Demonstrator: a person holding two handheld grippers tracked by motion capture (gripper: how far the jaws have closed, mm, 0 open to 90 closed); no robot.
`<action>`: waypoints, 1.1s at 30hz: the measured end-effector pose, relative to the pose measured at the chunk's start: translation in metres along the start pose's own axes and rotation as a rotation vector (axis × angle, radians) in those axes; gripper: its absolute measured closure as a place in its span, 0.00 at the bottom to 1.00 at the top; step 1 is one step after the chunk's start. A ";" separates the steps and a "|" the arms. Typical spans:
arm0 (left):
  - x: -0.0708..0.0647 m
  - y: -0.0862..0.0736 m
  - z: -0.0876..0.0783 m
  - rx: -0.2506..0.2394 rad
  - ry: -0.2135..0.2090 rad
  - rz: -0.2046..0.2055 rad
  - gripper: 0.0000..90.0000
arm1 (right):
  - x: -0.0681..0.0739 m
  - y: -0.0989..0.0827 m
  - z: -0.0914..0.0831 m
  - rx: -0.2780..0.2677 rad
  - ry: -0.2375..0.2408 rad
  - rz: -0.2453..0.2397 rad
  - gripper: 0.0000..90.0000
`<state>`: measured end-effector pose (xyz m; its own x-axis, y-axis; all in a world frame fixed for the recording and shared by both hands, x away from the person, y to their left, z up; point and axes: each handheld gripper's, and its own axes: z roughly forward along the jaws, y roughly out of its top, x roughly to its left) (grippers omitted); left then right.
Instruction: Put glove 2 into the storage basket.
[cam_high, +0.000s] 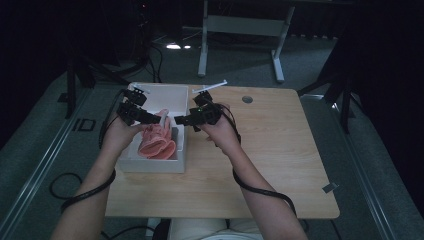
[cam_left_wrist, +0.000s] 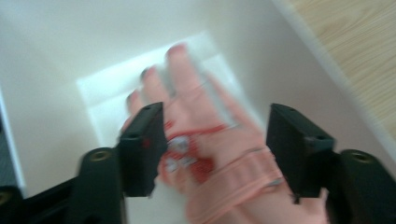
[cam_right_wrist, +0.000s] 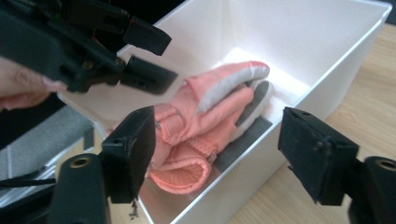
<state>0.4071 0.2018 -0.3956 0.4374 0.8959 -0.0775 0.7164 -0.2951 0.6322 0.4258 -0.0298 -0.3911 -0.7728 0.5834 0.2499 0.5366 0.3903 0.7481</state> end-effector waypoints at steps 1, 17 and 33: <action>-0.004 0.000 -0.002 -0.012 -0.034 0.018 0.32 | -0.001 0.000 -0.002 -0.007 0.003 -0.003 0.27; -0.064 0.000 -0.012 -0.126 -0.210 0.156 0.00 | -0.035 -0.026 -0.025 -0.013 -0.051 -0.029 0.17; -0.143 -0.020 0.003 -0.172 -0.274 0.367 0.00 | -0.066 -0.074 -0.035 -0.013 -0.102 -0.065 0.17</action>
<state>0.3312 0.0784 -0.3993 0.7878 0.6158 -0.0111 0.3982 -0.4956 0.7719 0.4249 -0.1218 -0.4415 -0.7670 0.6267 0.1375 0.4816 0.4208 0.7687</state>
